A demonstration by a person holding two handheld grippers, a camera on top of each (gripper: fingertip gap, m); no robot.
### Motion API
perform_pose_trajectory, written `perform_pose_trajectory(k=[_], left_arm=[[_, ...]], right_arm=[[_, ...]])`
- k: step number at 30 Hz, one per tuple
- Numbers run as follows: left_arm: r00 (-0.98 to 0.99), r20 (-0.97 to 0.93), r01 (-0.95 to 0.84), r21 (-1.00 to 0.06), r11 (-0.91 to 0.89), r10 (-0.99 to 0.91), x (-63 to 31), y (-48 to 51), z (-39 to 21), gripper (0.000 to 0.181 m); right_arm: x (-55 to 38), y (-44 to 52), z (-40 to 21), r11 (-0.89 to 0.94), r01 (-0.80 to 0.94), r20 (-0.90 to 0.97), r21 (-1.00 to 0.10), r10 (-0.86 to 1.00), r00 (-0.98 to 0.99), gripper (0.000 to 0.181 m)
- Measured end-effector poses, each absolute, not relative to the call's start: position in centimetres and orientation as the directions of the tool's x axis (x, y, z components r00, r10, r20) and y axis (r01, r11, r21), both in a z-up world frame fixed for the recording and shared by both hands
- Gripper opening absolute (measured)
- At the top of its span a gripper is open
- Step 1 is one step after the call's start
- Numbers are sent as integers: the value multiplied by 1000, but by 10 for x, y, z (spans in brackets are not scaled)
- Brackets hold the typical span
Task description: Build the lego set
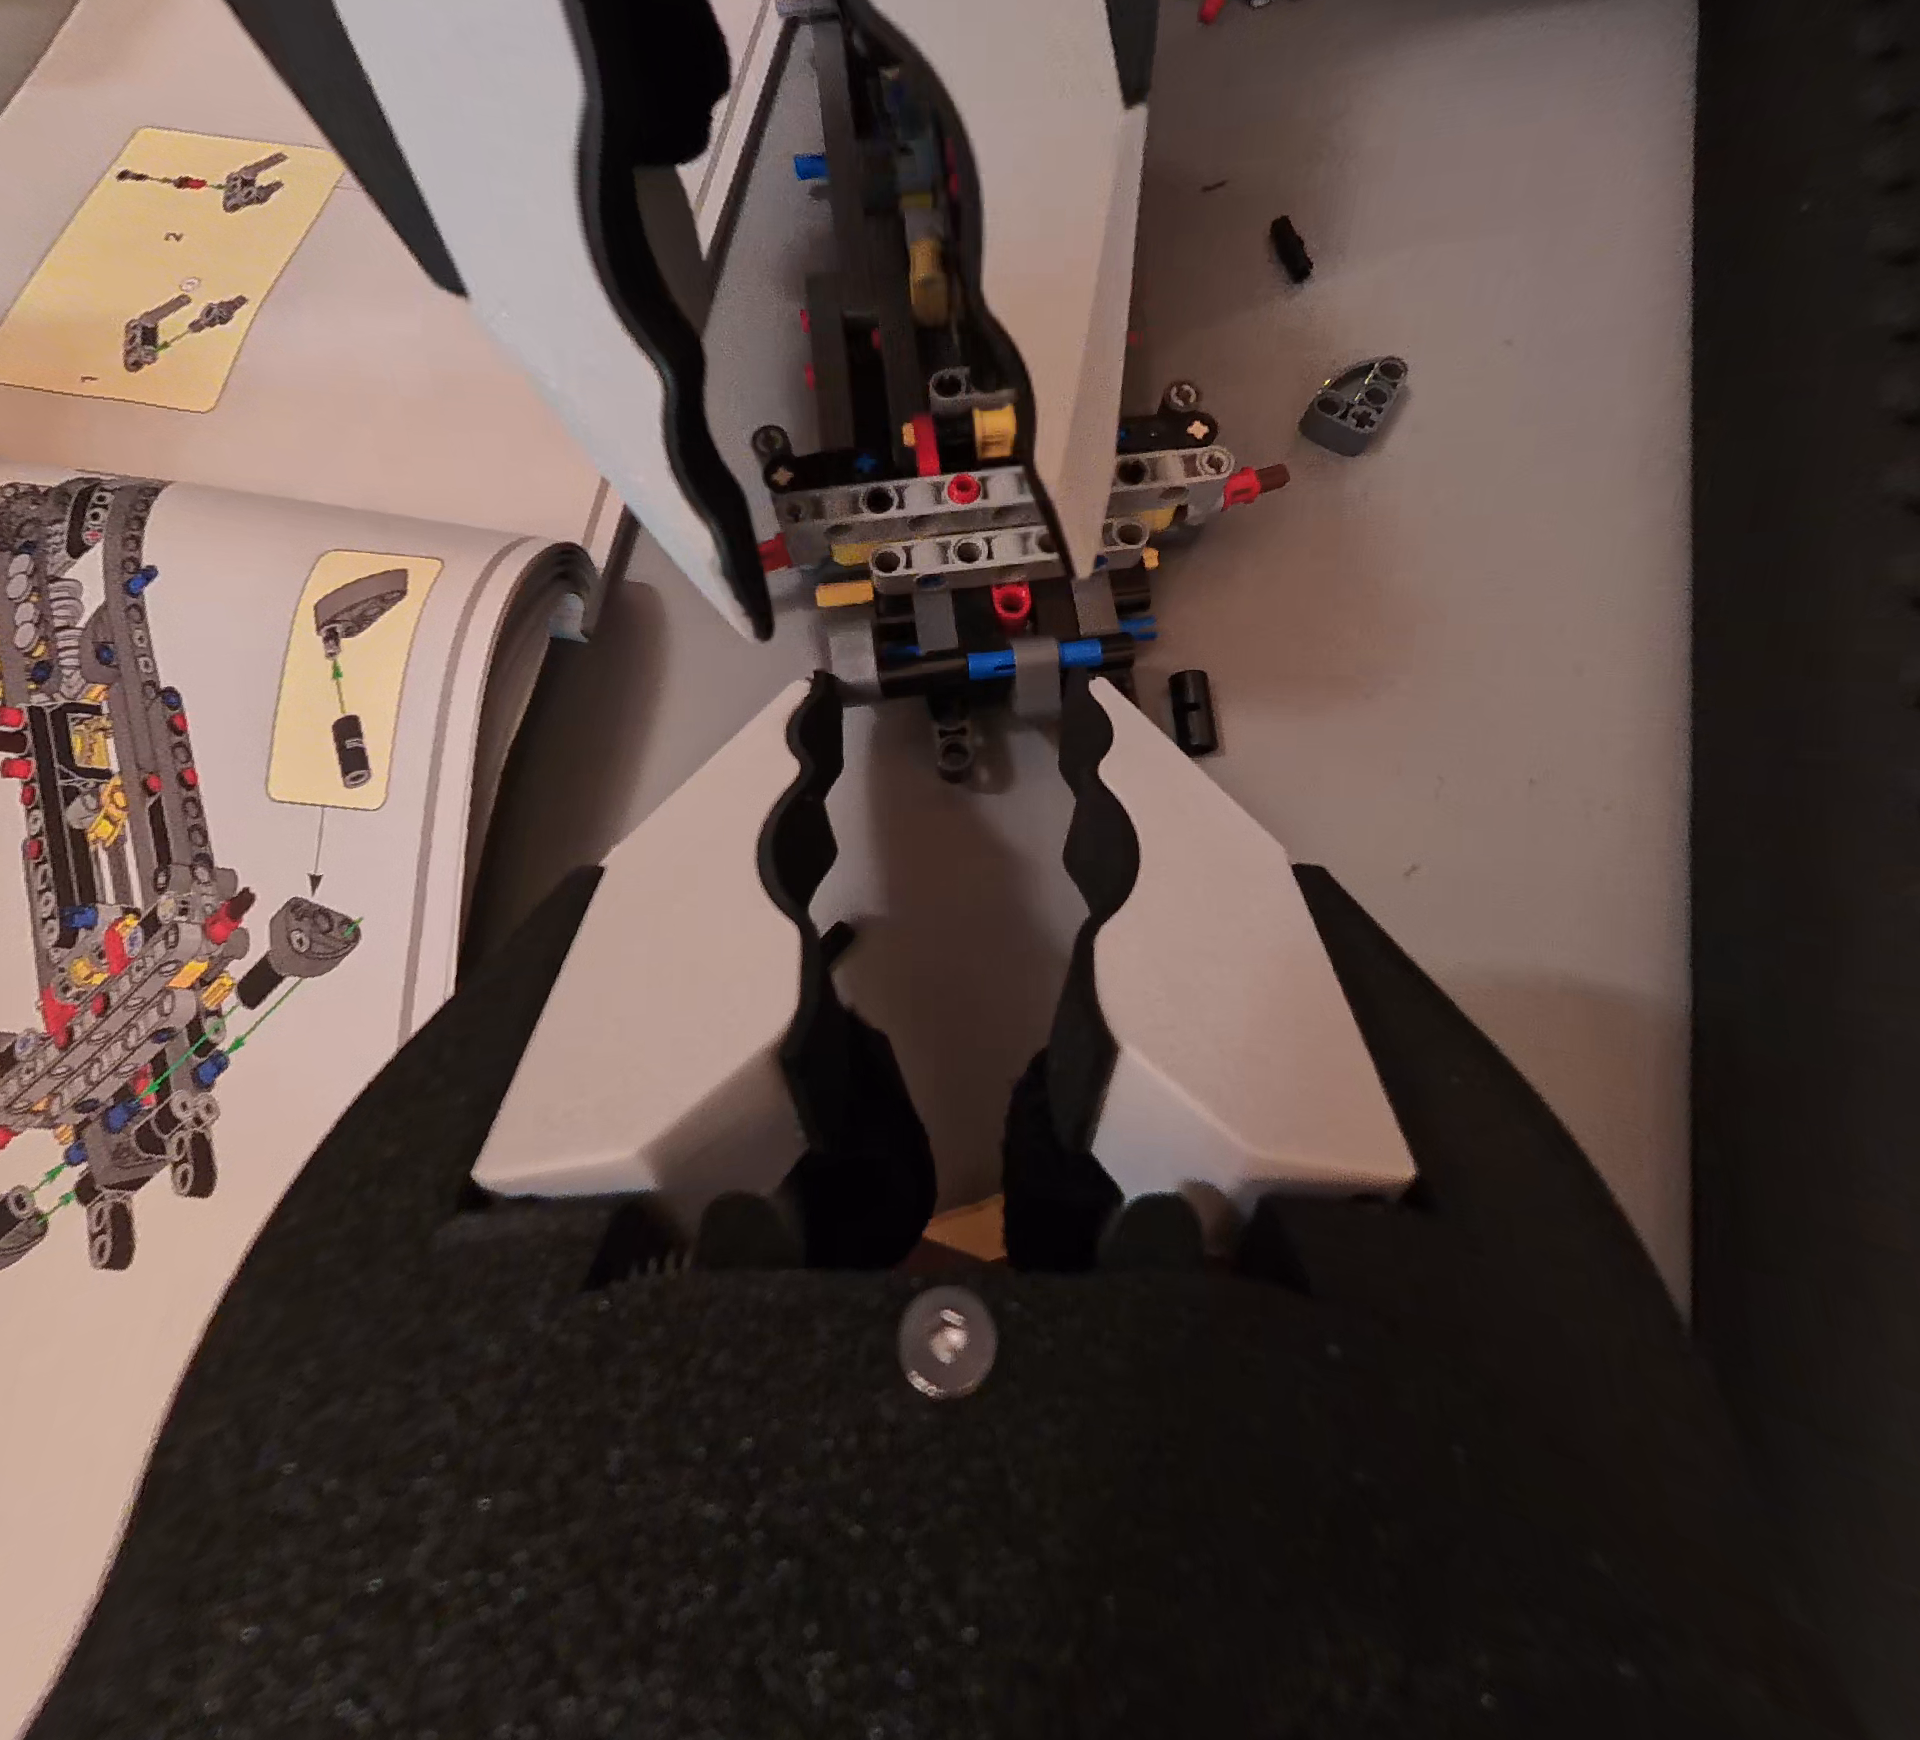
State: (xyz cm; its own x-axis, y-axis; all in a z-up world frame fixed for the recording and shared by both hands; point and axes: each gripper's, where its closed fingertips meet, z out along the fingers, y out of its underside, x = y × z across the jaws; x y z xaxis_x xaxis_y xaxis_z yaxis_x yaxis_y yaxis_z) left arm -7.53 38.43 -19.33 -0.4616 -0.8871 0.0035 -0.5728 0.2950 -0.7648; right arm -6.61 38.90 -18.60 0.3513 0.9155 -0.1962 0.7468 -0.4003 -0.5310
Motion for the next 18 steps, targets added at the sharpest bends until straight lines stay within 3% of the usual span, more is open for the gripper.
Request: perform_pose_trajectory(k=[3, 7, 18], left_arm=[[-462, 1, -572, -765, 296, -887, -75, 384, -193, 40], [-462, 0, -571, -765, 298, -887, -75, 384, -193, 40], [-464, 12, -581, -759, 294, -886, -75, 383, -194, 40]], right_arm=[[-63, 389, -199, -359, 812, -111, -460, 931, 348, 48], [-66, 388, -203, -374, 813, -140, -446, 927, 349, 34], [-67, 388, -205, -430, 800, -196, -418, 903, 383, 30]])
